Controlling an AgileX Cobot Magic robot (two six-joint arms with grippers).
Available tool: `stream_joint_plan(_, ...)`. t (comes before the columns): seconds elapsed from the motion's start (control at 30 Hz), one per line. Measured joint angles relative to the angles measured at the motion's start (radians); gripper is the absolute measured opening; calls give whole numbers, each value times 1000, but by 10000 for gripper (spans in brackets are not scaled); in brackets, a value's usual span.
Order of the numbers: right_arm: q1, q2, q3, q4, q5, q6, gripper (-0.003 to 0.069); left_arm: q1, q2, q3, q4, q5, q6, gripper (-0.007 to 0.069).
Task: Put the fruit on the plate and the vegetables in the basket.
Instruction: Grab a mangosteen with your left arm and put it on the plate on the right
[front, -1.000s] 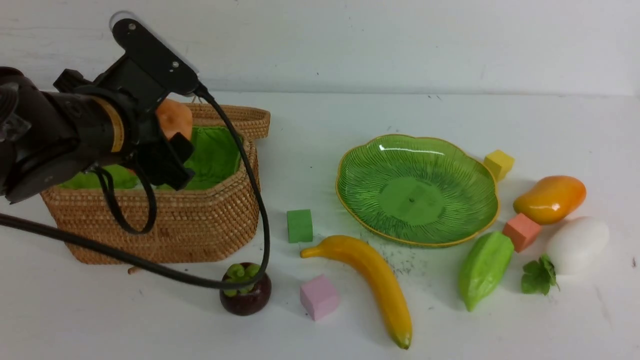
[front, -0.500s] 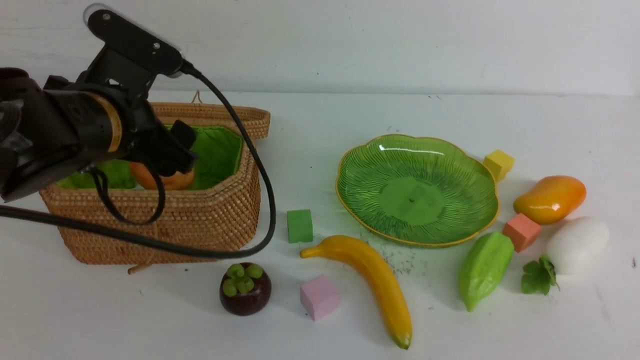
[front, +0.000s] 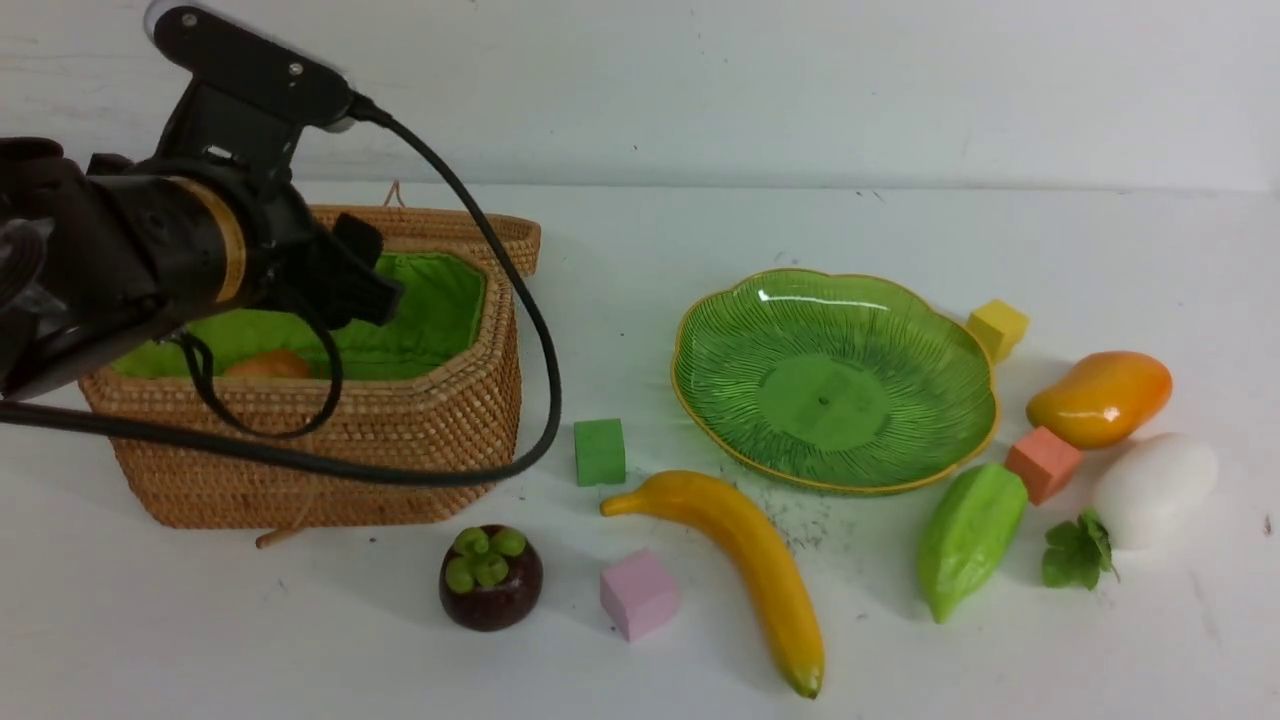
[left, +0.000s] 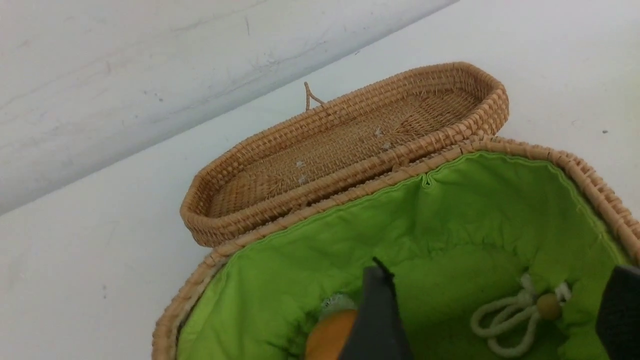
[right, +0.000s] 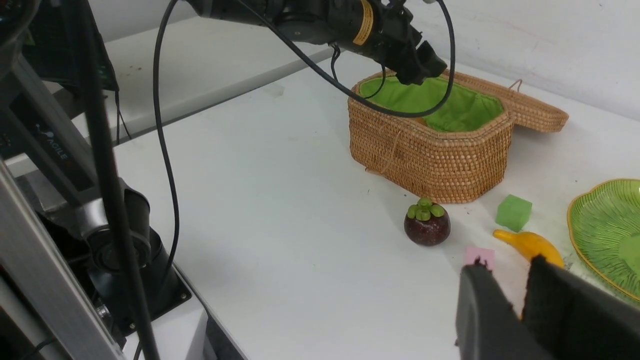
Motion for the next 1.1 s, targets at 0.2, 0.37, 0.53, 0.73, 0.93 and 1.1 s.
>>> stream_joint_plan(0.2,0,0,0,0,0,0,141,0,0,0,-135,150,-151,405)
stream_joint_plan(0.37,0,0,0,0,0,0,141,-42,-40,0,-361,289,-103,321)
stream_joint_plan(0.53,0,0,0,0,0,0,144,-190,-123,-1,-691,457,135,235)
stream_joint_plan(0.73,0,0,0,0,12,0,146,-252,-138,-2,-873,575,261,210)
stream_joint_plan(0.93,0,0,0,0,13,0,149,-252,-92,-3,-907,525,364,237)
stream_joint_plan(1.1,0,0,0,0,14,0,149,-252,28,-3,-914,456,508,400)
